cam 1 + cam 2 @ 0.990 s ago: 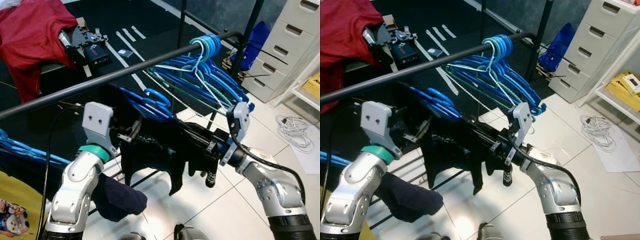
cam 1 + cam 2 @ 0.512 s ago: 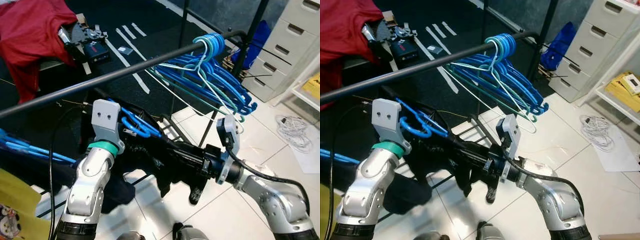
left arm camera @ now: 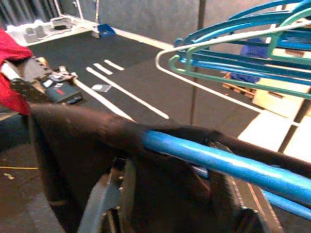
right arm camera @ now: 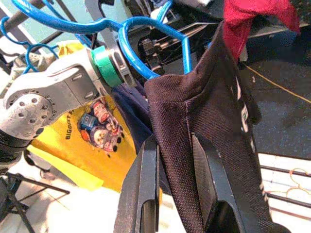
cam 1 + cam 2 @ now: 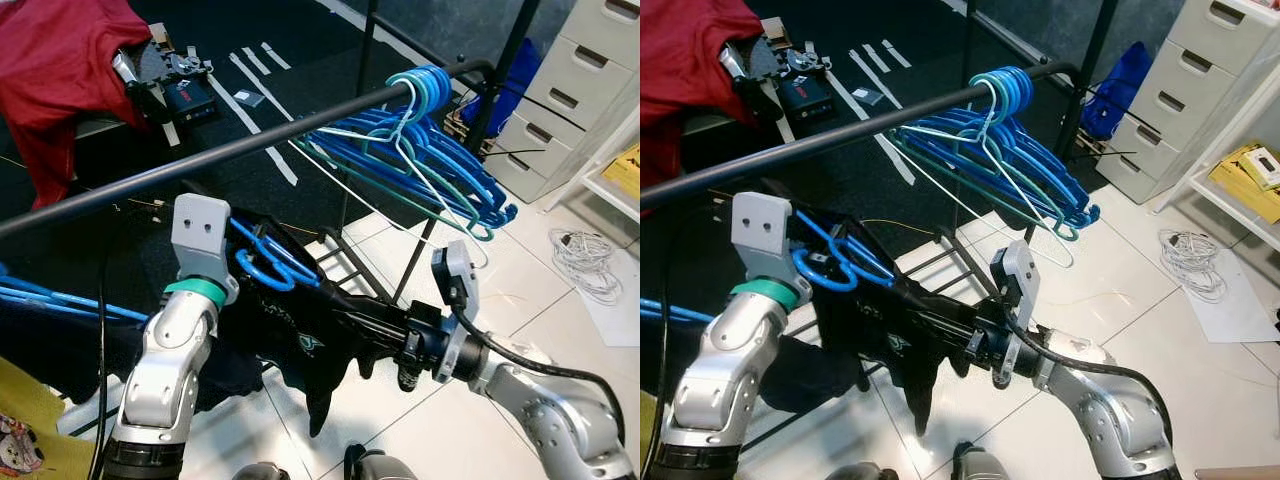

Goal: Hang hanger

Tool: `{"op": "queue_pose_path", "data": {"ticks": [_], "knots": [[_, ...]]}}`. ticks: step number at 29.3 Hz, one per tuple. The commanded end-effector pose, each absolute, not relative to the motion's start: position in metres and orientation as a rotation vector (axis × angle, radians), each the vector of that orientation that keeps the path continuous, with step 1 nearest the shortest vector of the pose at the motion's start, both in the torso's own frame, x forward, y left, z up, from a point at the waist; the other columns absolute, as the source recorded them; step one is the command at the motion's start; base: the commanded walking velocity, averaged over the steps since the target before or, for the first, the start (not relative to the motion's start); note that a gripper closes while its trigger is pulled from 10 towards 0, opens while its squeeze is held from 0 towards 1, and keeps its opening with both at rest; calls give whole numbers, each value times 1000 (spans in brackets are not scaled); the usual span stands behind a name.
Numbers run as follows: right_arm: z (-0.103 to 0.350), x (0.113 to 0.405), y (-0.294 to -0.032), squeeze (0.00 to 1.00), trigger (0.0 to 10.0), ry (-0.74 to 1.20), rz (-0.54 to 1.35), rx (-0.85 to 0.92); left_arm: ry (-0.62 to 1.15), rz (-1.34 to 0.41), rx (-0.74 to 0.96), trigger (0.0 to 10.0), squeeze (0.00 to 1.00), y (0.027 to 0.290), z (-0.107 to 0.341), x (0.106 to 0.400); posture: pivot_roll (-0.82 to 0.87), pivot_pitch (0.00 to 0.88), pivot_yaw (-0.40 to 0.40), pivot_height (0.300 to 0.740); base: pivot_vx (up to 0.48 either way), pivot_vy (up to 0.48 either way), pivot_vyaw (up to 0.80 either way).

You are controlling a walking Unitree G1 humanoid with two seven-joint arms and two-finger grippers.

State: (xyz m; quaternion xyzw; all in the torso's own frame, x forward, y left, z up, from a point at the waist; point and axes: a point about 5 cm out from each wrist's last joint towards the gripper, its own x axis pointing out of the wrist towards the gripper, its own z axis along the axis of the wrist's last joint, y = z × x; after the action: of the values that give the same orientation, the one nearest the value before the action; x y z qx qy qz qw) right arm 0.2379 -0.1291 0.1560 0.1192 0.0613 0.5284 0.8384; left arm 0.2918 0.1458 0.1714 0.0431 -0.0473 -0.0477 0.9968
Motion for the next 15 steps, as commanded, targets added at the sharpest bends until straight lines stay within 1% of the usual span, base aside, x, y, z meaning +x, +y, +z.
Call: {"op": "queue_pose_path", "data": {"ticks": [1,3,5,6,7,8,9,10,11,12,13,15], "knots": [[167,233,-127,0,10000,78,1158,256,-70,-47,115,0,0,153,167,292,-73,83,50,740,0,0,0],[170,229,-132,0,10000,84,1149,247,-75,36,190,0,0,165,165,296,-69,80,52,740,0,0,0],[170,229,-132,0,10000,84,1149,247,-75,36,190,0,0,165,165,296,-69,80,52,740,0,0,0],[171,226,-134,0,10000,88,1147,238,-69,94,249,0,0,173,164,298,-70,79,53,740,0,0,0],[171,226,-134,0,10000,88,1147,238,-69,94,249,0,0,173,164,298,-70,79,53,740,0,0,0],[172,225,-138,0,10000,94,1134,218,-73,147,327,0,0,183,165,298,-69,77,54,740,0,0,0],[172,225,-138,0,10000,94,1134,218,-73,147,327,0,0,183,165,298,-69,77,54,740,0,0,0],[169,226,-146,0,10000,105,1095,184,-78,179,381,0,0,191,166,298,-68,76,54,740,0,0,0],[169,226,-146,0,10000,105,1095,184,-78,179,381,0,0,191,166,298,-68,76,54,740,0,0,0],[164,229,-156,0,10000,119,1038,141,-78,157,446,0,0,196,165,296,-67,75,54,740,0,0,0],[164,229,-156,0,10000,119,1038,141,-78,157,446,0,0,196,165,296,-67,75,54,740,0,0,0],[158,235,-172,0,10000,132,942,87,-74,64,530,0,0,199,162,289,-65,74,55,740,0,0,0]]}}
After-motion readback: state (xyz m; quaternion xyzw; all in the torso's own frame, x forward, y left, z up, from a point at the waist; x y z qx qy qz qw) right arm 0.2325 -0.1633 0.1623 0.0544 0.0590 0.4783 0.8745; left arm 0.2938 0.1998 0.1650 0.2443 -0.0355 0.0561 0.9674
